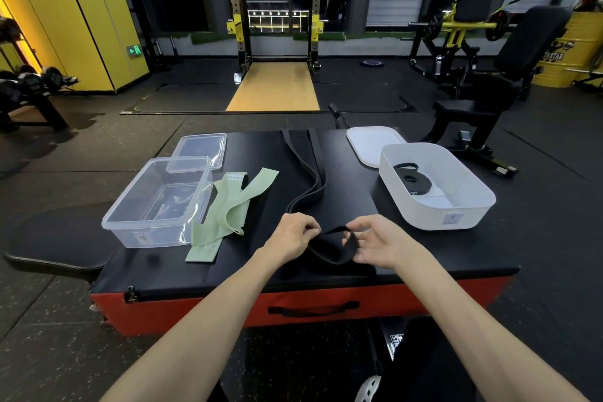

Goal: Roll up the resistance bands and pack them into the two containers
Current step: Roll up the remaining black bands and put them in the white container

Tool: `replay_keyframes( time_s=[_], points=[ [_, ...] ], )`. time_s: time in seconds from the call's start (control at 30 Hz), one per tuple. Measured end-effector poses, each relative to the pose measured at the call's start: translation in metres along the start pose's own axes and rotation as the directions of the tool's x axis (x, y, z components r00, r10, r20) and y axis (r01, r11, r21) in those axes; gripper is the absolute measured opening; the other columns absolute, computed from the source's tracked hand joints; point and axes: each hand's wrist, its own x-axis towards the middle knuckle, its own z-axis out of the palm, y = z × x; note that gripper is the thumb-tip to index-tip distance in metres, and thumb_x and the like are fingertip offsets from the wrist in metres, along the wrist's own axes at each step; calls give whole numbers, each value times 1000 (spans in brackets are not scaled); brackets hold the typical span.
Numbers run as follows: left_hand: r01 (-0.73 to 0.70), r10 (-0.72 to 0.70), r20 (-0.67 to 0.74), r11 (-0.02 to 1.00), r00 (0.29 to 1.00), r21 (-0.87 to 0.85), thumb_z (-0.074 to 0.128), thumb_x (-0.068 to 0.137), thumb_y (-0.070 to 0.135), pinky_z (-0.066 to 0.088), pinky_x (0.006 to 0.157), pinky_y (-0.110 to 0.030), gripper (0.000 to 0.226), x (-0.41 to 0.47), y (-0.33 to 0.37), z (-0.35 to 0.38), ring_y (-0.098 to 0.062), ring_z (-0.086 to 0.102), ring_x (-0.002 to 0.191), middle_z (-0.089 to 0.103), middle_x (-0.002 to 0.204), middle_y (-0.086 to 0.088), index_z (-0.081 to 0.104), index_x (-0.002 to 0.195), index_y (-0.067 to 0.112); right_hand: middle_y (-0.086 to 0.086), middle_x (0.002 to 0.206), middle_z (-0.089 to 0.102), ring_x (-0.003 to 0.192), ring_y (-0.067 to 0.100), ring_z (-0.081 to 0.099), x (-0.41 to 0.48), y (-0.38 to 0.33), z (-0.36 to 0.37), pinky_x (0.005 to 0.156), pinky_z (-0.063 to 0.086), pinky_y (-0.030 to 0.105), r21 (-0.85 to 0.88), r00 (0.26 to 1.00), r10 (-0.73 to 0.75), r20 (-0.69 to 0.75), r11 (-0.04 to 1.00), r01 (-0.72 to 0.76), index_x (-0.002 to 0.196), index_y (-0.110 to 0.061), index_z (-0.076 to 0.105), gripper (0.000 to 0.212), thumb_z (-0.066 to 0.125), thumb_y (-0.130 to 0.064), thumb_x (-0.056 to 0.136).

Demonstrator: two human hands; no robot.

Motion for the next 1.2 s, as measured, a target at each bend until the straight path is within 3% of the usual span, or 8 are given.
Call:
replay_keyframes(
  time_s=[0.17,0.33,0.43,0.6,0.77,1.0,1.1,1.2],
  points=[
    [-18,18,-4,1000,1000,-15,56,94,13,30,66,0,18,-1,-1,0,-6,47,75,67,94,-5,72,99,7,6,82,57,74,17,56,3,2,0,69,44,34,-302,990,-138,-15,945,127,99,-11,57,29,61,10,80],
    [-16,18,55,999,998,-29,55,95,31,35,72,-13,23,-1,-8,0,-9,53,79,65,93,2,72,100,17,5,75,45,68,11,52,2,7,-8,69,51,25,-304,968,-200,150,922,238,115,-4,60,51,55,27,74],
    [-15,23,143,998,990,-58,68,83,47,39,74,-15,31,-1,-17,-4,-7,52,81,61,91,10,70,104,25,6,75,47,69,10,50,2,7,-12,61,53,22,-138,969,-188,161,968,210,121,-1,55,51,50,26,79],
    [-63,75,201,996,977,-65,86,64,38,41,75,-12,57,-2,-26,-5,-9,52,89,60,101,5,66,115,21,8,82,53,75,11,53,-3,8,-21,68,53,20,-193,955,-212,207,948,252,120,-1,57,55,52,29,75],
    [-141,137,115,990,984,26,82,71,20,36,72,-11,34,5,-24,-2,-13,49,82,62,94,-1,70,102,16,17,102,66,88,17,66,-4,16,-23,76,55,23,-525,910,-389,143,749,403,112,-4,64,36,67,11,79],
    [-160,128,186,973,974,168,81,69,37,35,87,-21,48,11,-24,-3,-7,39,95,62,105,7,64,113,25,-1,102,71,99,14,65,-2,19,-36,96,49,34,-838,818,-515,256,304,453,107,-21,68,25,73,-18,83],
    [-171,144,183,976,972,136,80,71,36,37,89,-22,45,11,-26,-4,-7,42,97,61,102,10,63,111,26,0,107,68,101,12,63,-1,19,-39,96,47,30,-851,803,-553,222,293,436,117,-22,63,36,74,-24,82],
    [-144,126,157,984,979,105,82,68,32,39,83,-24,40,10,-27,-3,-9,45,95,58,95,12,57,99,28,-1,94,66,82,8,62,-4,18,-41,80,47,19,-829,781,-572,251,289,478,97,-31,60,30,79,-23,76]
  ],
)
